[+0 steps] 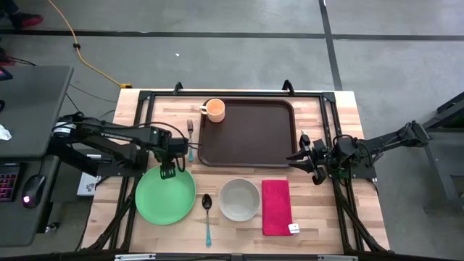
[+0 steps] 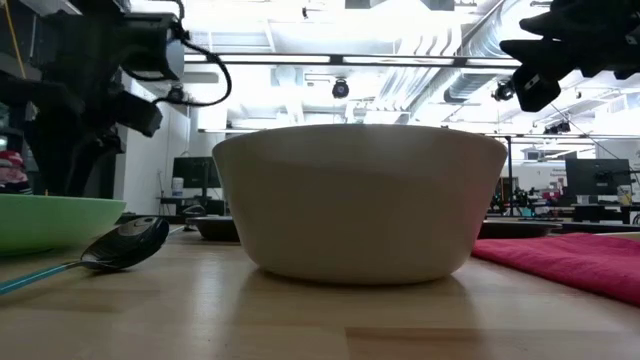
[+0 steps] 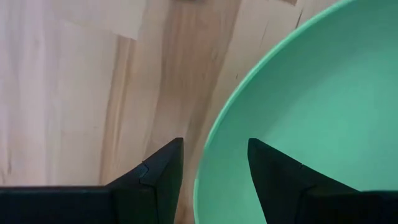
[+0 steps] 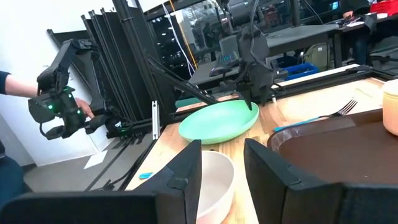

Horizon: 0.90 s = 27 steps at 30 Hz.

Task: Set up tray
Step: Put the green plate to the right of the orange mug on the brown tray

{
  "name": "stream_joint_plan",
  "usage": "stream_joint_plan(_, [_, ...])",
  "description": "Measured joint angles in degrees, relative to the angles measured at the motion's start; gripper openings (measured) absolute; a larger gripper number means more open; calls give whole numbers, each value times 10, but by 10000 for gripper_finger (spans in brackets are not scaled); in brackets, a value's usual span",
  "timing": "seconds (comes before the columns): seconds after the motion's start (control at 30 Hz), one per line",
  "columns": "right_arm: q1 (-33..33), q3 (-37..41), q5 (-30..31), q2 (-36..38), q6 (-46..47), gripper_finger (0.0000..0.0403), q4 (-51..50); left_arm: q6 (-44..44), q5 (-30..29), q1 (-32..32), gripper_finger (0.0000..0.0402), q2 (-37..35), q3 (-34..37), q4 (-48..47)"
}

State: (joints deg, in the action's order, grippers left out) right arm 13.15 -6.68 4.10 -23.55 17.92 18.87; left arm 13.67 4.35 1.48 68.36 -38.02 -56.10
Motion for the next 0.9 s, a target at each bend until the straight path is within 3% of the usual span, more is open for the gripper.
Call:
stream_joint_plan(0.23, [0, 0, 0, 0, 5, 99, 0, -4, 9, 0, 209, 61, 0, 2])
stream_joint_plan(0.53, [0, 0, -4, 0, 11, 99, 0, -4, 10, 0, 205, 76, 0, 7])
stream_joint_plan(0.67, [0, 0, -3, 0, 13, 99, 0, -3, 13, 0, 172, 76, 0, 11])
stream_joint_plan(0.9, [0, 0, -1, 0, 13, 99, 0, -5, 15, 0, 73, 75, 0, 10])
